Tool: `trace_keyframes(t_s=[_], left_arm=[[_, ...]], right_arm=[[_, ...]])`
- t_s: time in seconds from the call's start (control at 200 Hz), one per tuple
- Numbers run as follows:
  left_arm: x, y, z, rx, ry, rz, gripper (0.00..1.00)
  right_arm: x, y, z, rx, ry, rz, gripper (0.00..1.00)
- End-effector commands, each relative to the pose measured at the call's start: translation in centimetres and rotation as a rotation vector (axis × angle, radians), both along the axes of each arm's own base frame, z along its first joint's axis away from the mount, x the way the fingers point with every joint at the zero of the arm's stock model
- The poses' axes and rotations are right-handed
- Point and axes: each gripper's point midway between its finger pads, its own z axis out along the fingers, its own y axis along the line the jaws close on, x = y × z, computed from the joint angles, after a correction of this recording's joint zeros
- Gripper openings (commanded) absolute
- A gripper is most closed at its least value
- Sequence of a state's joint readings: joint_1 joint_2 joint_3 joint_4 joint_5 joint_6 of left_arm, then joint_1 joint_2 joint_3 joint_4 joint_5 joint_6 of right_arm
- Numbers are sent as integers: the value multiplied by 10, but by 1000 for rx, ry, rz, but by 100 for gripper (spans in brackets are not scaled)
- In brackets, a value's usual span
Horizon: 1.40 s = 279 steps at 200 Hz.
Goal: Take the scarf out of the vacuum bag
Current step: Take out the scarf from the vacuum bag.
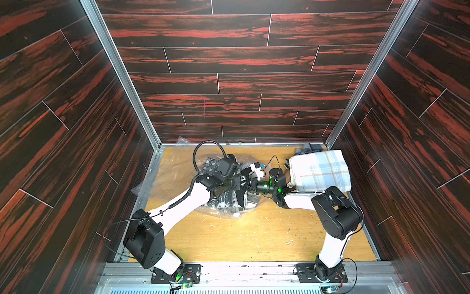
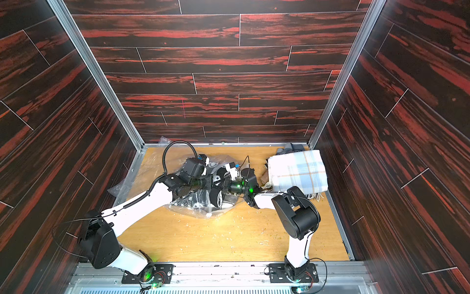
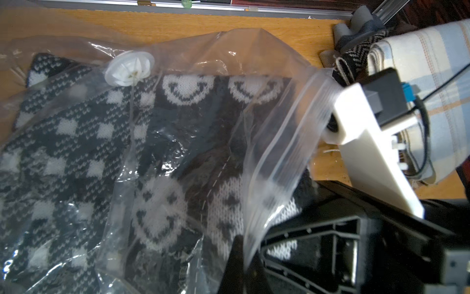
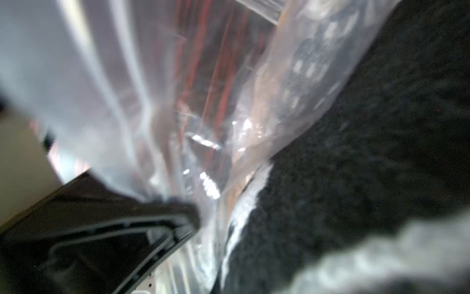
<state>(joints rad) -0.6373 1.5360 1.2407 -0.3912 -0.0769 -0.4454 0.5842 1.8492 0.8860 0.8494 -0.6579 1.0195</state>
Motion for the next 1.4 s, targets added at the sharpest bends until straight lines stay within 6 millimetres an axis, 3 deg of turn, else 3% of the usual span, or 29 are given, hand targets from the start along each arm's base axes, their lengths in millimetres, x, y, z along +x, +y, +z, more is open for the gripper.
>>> trace_keyframes(t_s=[0.0,0.235,0.601,1.002,1.393], left_arm=[[-1,8,9,18,-24,21,0],[5,9,7,11,-23,37,0],[11,9,4,-3,-16,37,0],[12,7,-3,-4,-2,31,0],[17,5,-14,-3,12,29,0]], right_arm=[[-16,1,27,70,-102,70,1],[-32,-7,38,77,-167,105,2],[-45,-27,35,-27,-197,72,2],[-39,-84,35,-124,-192,-22,2],[-37,-123,33,-319,-178,-85,2]])
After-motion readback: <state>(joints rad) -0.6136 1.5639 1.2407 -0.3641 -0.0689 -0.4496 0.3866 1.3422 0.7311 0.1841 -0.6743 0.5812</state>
